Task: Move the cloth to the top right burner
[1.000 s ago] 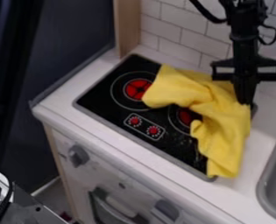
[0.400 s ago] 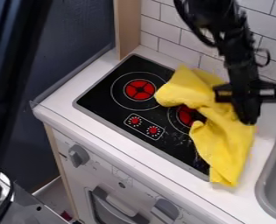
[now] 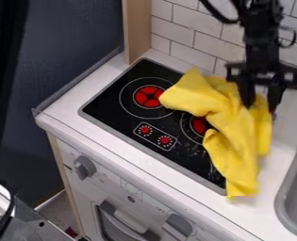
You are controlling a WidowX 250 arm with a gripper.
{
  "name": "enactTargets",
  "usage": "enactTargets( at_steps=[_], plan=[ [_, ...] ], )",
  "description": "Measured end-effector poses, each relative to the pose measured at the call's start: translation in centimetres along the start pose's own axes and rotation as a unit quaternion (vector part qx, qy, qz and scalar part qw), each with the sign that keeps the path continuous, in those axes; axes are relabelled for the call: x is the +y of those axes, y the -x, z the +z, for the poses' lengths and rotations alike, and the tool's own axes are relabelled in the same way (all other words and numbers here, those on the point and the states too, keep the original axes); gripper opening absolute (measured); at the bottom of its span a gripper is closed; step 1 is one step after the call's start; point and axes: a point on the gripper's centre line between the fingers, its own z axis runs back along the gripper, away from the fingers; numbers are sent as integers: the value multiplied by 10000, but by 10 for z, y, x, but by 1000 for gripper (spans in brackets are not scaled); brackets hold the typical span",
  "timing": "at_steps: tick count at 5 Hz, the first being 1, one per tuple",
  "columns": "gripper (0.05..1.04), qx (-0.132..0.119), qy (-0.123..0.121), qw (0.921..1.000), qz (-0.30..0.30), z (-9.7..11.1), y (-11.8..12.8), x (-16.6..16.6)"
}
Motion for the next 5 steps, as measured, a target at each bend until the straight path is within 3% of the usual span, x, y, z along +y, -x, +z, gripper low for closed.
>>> enactTargets(
  at_steps=[1, 2, 3, 4, 5],
  plan=[
    [983, -151, -311, 9991, -241, 21, -1, 3],
    [1001, 301, -1018, 9940, 260, 28, 16, 25],
    [1000, 458, -1513, 9848, 717, 45, 49, 58],
    [1000, 593, -1546, 9775, 1308, 56, 73, 99],
    [1000, 637, -1298, 9784, 1476, 59, 82, 115]
  ],
)
